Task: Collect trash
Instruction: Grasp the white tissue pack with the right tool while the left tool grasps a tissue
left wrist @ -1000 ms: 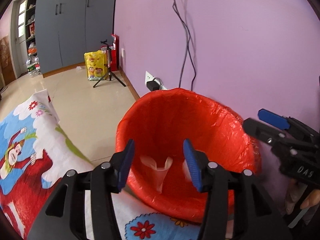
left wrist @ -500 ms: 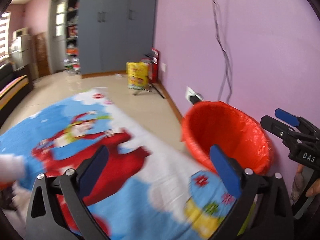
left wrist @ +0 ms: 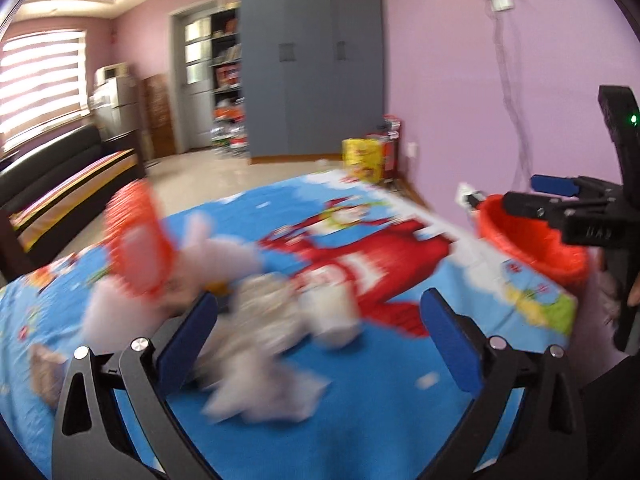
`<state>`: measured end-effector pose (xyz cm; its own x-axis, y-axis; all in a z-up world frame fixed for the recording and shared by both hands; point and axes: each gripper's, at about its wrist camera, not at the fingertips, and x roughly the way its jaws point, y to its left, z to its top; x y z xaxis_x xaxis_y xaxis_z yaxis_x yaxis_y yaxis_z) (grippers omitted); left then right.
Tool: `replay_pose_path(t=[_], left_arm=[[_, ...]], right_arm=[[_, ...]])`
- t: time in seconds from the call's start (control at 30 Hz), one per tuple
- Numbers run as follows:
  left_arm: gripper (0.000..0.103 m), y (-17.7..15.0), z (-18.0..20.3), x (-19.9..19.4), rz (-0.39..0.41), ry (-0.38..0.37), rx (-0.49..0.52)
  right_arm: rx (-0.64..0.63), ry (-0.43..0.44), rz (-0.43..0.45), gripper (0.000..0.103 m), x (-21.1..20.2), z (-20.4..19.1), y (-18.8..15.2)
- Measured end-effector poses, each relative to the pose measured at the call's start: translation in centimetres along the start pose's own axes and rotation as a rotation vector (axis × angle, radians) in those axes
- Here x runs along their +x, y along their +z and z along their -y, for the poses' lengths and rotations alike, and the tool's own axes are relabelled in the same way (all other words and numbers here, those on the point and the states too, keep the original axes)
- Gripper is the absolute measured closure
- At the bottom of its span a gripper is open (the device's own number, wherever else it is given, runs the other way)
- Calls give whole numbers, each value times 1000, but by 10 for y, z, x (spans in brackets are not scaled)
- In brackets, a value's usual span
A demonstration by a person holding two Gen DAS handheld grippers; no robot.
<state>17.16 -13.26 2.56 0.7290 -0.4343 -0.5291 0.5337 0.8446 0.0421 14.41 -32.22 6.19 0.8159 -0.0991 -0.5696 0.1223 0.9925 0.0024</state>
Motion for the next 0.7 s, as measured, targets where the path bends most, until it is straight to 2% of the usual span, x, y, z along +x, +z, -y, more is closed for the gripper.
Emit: replay_pose_path(t=[0.1, 0.27, 0.57, 0.7], left_arm=[[5, -15, -30, -4, -40, 62, -61], [5, -27, -50, -8, -71, 163, -28], [5, -35, -85, -10, -95, 244, -93], [5, -40, -90, -11, -105, 254, -94]], right_arm=[[-6, 38, -61, 19, 25, -28, 0], [-19, 77, -108, 20, 52, -68, 0], [-24, 126, -199, 25, 88, -111, -2], [-47, 136, -233, 25, 100, -129, -2]])
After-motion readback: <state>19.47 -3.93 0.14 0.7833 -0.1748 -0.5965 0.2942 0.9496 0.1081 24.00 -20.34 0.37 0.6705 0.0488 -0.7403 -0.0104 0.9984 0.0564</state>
